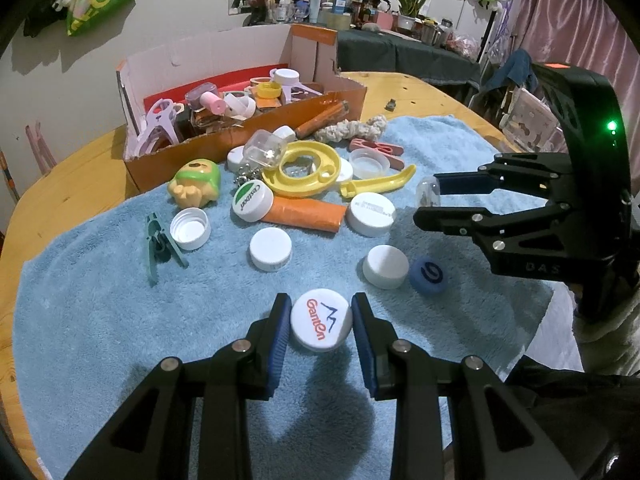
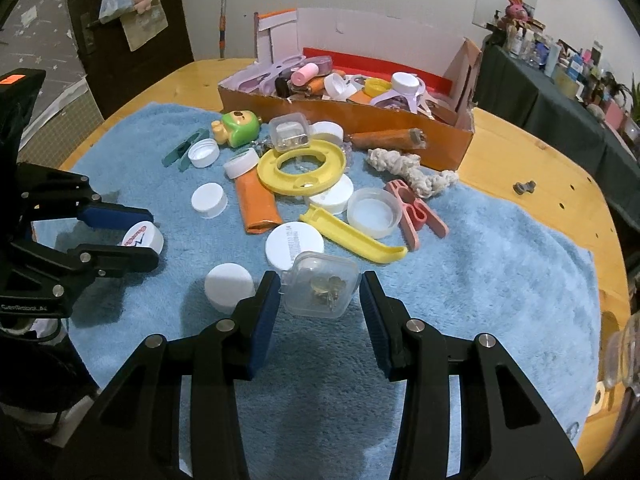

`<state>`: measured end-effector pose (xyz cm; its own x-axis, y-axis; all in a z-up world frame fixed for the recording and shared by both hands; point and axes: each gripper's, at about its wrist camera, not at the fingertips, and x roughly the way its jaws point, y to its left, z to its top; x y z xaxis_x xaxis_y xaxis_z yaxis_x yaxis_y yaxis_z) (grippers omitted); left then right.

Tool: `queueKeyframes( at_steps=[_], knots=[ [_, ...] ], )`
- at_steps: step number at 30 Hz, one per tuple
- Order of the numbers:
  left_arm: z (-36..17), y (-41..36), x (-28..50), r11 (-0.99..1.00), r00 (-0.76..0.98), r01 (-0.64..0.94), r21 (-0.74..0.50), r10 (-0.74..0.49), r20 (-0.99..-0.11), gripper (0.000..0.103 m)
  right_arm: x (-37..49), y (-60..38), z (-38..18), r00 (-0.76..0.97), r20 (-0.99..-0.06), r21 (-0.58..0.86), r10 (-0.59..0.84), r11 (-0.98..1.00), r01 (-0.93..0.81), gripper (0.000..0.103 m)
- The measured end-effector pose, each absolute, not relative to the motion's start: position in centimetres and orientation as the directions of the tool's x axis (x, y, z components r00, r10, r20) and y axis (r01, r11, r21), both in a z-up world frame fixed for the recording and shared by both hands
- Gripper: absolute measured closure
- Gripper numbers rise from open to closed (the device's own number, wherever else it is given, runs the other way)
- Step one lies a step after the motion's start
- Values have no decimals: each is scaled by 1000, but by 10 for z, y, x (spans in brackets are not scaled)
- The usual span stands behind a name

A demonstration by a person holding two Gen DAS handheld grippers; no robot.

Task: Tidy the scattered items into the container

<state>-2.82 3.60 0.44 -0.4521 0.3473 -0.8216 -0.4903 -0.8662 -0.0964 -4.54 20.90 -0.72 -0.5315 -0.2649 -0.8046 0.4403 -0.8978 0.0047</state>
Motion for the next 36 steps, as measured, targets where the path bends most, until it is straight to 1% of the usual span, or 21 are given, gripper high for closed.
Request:
queueKeyframes(
  at_steps=[29,36],
  knots=[
    [-1,25,-23,-869,-431,-483,-109,344,-834,69,-45,204,-19,-493,-827,11,-270,-885,465,63],
    [-14,33,-24,-866,-405,-493,-78,308,-861,67,-46,204,-21,-486,-830,16,-272,-884,468,63]
  ],
)
